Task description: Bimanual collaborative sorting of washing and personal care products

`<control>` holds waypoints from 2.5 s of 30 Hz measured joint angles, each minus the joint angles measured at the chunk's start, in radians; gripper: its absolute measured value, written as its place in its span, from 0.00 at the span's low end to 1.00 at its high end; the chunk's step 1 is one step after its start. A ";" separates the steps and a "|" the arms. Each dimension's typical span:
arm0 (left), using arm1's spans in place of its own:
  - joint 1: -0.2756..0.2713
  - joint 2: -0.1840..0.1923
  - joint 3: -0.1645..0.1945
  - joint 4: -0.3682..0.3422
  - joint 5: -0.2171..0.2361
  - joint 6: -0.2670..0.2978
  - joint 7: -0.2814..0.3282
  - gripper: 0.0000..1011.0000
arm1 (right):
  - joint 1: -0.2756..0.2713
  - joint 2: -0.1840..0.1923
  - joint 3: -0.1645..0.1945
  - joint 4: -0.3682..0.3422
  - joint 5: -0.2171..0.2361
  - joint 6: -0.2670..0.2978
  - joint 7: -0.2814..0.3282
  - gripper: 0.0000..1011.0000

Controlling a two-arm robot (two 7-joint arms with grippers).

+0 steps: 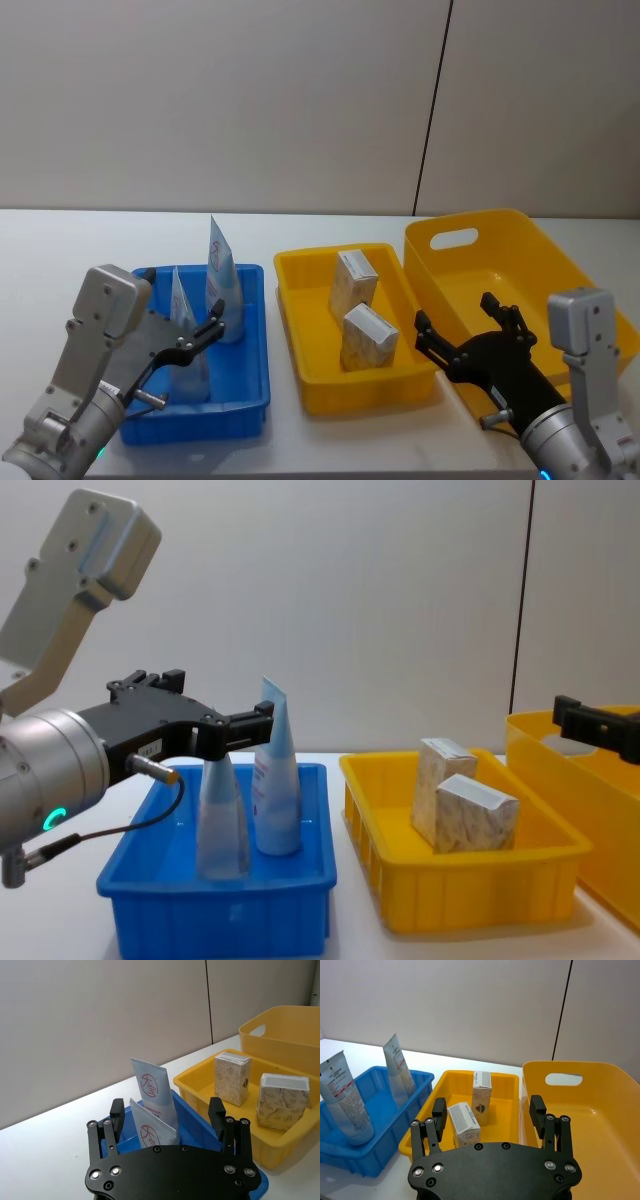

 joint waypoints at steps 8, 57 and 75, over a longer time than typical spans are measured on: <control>0.000 0.000 0.000 0.000 0.000 0.000 0.000 0.99 | 0.000 0.000 0.000 0.000 0.000 0.000 0.000 0.99; 0.000 0.000 0.000 0.000 0.000 0.000 0.000 0.99 | 0.273 -0.042 -0.119 0.209 -0.091 0.304 0.044 0.99; 0.000 0.000 0.000 0.000 0.000 0.000 0.000 0.99 | 0.380 -0.102 -0.158 0.340 -0.122 0.380 0.054 0.99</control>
